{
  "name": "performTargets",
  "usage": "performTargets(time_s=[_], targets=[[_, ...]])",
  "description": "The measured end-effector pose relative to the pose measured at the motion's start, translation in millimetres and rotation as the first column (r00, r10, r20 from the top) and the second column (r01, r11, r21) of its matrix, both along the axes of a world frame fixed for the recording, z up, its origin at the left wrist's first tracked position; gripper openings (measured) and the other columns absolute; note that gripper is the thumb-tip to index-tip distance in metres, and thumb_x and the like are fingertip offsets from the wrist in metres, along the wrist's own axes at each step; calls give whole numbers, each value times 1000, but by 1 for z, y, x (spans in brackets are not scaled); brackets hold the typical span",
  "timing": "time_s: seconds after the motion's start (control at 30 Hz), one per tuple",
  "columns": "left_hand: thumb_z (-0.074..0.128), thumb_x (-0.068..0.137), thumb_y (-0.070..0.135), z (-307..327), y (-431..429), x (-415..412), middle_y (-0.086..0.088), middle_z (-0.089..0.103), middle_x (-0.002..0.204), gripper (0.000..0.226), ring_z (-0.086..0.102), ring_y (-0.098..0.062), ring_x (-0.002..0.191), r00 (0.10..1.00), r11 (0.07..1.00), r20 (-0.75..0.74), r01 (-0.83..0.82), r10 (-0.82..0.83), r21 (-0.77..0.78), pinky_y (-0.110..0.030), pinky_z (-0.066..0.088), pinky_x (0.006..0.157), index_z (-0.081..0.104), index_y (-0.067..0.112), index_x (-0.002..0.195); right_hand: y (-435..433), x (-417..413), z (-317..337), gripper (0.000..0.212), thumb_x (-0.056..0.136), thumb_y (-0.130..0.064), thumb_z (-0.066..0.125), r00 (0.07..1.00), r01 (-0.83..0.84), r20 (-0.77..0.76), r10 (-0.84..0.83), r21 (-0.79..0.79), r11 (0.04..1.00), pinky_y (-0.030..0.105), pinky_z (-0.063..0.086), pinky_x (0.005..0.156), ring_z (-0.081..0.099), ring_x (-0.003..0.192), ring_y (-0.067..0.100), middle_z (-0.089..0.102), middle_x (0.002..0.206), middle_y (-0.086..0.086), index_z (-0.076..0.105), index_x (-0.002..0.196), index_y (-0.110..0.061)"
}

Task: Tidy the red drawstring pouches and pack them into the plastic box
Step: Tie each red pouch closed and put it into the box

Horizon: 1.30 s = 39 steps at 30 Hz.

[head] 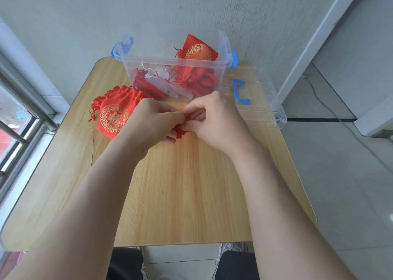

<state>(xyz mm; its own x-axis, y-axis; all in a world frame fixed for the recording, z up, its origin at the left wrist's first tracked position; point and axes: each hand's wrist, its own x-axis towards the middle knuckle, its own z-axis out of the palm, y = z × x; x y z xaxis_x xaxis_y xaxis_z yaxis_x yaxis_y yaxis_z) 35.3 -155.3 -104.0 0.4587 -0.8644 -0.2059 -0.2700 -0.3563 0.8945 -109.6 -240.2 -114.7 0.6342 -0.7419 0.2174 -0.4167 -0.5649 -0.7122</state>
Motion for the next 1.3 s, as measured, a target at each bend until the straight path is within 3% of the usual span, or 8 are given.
performTargets(time_s=[0.2, 0.37, 0.5, 0.73, 0.93, 1.1, 1.2, 1.3], targets=[[65, 99, 12, -8, -1, 3, -7, 77, 73, 23, 73, -29, 72, 960, 985, 239, 162, -145, -52, -41, 63, 67, 81, 13, 82, -4, 1, -3, 21, 84, -7, 82, 998, 16, -56, -23, -114, 993, 32, 63, 76, 75, 74, 7, 78, 75, -9, 86, 88, -27], [68, 92, 11, -13, -3, -5, 2, 77, 72, 21, 69, -12, 67, 944, 982, 300, 168, -135, -89, -23, 48, 59, 82, 19, 78, -4, -1, -3, 25, 84, -4, 74, 995, 43, -87, -54, -127, 991, 32, 64, 67, 74, 68, 12, 75, 69, -4, 85, 82, -26], [69, 85, 10, -13, -5, -12, 1, 76, 68, 22, 65, -12, 61, 977, 992, 212, 40, -14, -117, -25, 47, 54, 82, 23, 72, -4, 5, -7, 27, 85, -5, 68, 991, 41, -118, -68, -212, 976, 38, 60, 67, 67, 75, 23, 72, 71, -1, 83, 79, -27], [82, 80, 22, -12, -8, -13, 8, 77, 76, 27, 72, -2, 72, 969, 974, 173, -147, 176, -170, -26, 51, 60, 68, 26, 103, -1, 7, -5, 29, 81, -7, 62, 986, 76, -126, -108, -238, 968, 39, 59, 71, 65, 81, 30, 71, 79, 4, 85, 88, -23], [75, 82, 11, -16, -7, -18, 7, 77, 82, 14, 75, -13, 78, 843, 959, 532, 85, 75, -271, -37, 59, 80, 70, 16, 94, -1, 6, 0, 29, 66, -14, 53, 977, 133, -147, -154, -147, 980, 36, 60, 63, 68, 68, 26, 68, 64, 3, 81, 70, -23], [70, 88, 4, -23, -8, -13, 2, 77, 84, 20, 74, -26, 83, 756, 939, 654, 243, -25, -245, -45, 59, 78, 69, 11, 106, -2, 5, -2, 23, 69, -12, 64, 968, 165, -175, -179, -90, 982, 34, 61, 66, 69, 71, 21, 70, 64, -3, 83, 72, -24], [67, 92, 5, -23, -8, -11, 1, 77, 90, 22, 74, -28, 90, 717, 930, 691, 310, -94, -195, -48, 58, 80, 67, 12, 112, -5, 1, -2, 14, 72, -18, 72, 966, 197, -178, -186, 46, 979, 25, 56, 63, 70, 79, 19, 72, 65, -7, 83, 70, -26], [63, 93, 2, -23, -6, -10, -2, 76, 95, 25, 71, -31, 94, 667, 918, 734, 358, -126, -168, -51, 57, 79, 64, 11, 117, -5, -3, 3, 11, 71, -19, 72, 968, 237, -151, -199, 300, 924, 26, 46, 57, 60, 62, 17, 66, 58, -5, 77, 63, -13]])
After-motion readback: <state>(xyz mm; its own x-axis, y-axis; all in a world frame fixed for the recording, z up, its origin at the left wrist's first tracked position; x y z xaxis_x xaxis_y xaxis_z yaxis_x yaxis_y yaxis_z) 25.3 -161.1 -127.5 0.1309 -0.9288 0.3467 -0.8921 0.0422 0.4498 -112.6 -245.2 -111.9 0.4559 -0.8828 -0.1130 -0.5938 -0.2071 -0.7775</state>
